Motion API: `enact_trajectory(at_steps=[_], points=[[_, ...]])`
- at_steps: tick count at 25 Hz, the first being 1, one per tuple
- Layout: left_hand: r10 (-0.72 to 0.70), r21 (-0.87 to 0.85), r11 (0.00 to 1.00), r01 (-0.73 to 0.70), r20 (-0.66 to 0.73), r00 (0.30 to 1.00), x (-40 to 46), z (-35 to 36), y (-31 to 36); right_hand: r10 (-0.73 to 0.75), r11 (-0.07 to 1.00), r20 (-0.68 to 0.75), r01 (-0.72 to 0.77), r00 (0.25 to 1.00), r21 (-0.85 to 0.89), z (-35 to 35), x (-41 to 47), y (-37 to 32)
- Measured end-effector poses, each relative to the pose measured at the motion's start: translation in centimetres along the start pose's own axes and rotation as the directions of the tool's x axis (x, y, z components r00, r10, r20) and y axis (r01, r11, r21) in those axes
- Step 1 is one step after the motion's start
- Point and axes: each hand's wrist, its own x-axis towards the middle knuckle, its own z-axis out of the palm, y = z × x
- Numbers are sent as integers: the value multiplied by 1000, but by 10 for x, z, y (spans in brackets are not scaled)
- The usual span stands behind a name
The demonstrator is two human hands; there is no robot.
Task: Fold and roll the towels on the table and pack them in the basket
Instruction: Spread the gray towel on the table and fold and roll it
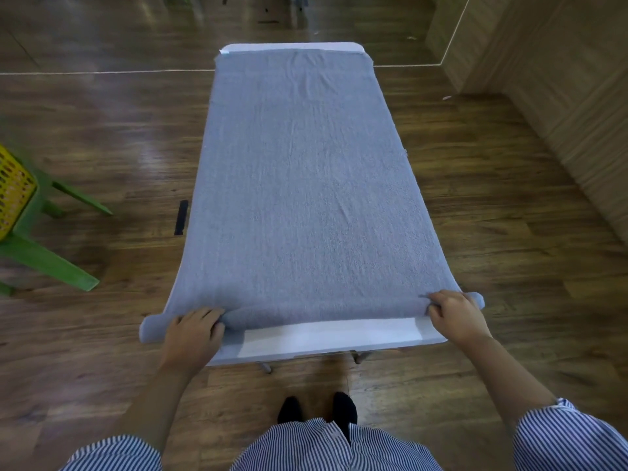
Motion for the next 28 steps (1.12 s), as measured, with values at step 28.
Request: enact_trajectory(at_steps=[28], points=[[37,88,996,-31,-63,997,8,4,11,-79,996,-58,75,995,-57,-4,16,-13]])
